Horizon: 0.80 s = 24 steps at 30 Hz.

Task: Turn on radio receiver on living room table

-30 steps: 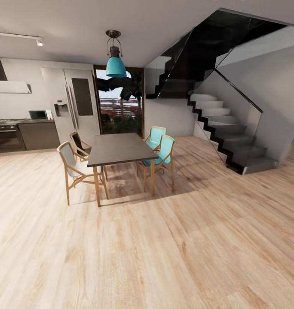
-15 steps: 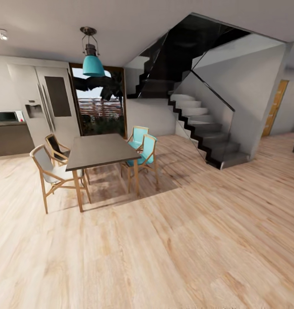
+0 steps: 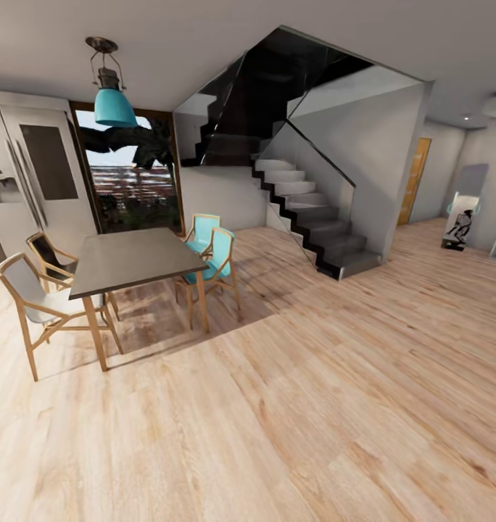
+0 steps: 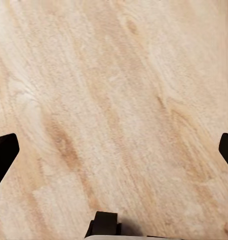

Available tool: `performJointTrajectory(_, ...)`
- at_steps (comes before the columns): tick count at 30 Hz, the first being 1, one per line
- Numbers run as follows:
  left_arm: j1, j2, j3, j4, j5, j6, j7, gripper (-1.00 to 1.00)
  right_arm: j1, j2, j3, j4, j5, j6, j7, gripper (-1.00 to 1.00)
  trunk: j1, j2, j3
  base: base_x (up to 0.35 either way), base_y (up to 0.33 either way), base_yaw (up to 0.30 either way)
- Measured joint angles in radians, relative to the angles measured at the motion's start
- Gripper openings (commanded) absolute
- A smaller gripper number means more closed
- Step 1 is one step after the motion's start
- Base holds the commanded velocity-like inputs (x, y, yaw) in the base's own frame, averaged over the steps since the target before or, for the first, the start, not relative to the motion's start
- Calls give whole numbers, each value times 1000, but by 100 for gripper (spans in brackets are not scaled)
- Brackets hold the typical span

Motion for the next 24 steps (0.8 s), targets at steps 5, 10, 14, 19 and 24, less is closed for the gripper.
performJointTrajectory(5,0,0,0,0,0,0,0,100,0,0,0,0,0,0,0,100,0,0,0,0,0,-277)
performJointTrajectory(10,0,0,0,0,0,0,0,100,0,0,0,0,0,0,0,100,0,0,0,0,0,-277)
performJointTrajectory(14,0,0,0,0,0,0,0,100,0,0,0,0,0,0,0,100,0,0,0,0,0,-267)
performJointTrajectory(19,0,0,0,0,0,0,0,100,0,0,0,0,0,-1,0,100,0,0,2,0,0,-271)
performJointTrajectory(24,0,1,0,1,0,0,0,100,0,0,0,0,0,-1,0,100,0,0,2,0,0,-274)
